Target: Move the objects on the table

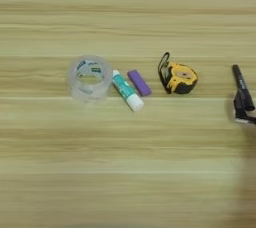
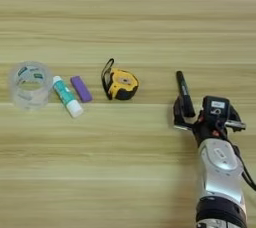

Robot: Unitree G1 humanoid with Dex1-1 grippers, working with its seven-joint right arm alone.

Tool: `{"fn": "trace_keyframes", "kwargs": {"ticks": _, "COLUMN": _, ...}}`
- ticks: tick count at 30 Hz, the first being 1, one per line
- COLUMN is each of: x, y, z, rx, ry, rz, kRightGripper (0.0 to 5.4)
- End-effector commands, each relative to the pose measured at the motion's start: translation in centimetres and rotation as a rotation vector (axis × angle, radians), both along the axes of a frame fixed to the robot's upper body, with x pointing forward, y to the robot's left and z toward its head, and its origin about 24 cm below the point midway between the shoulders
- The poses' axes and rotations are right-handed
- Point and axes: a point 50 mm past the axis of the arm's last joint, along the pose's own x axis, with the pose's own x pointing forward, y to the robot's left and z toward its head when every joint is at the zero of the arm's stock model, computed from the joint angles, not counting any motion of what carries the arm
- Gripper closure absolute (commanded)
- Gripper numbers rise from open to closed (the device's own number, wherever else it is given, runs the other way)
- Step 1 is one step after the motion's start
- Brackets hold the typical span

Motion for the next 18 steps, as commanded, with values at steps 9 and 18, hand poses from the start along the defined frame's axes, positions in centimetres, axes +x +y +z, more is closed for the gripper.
{"fn": "trace_keyframes", "kwargs": {"ticks": 9, "x": 1.8, "y": -0.9, "z": 2.8, "rx": -0.078, "ry": -0.044, "rz": 0.036, "kRightGripper": 0.04}}
{"fn": "trace_keyframes", "kwargs": {"ticks": 18, "x": 2.1, "y": -0.1, "z": 1.6, "rx": 0.035, "ry": 0.004, "rz": 0.083, "kRightGripper": 0.04}}
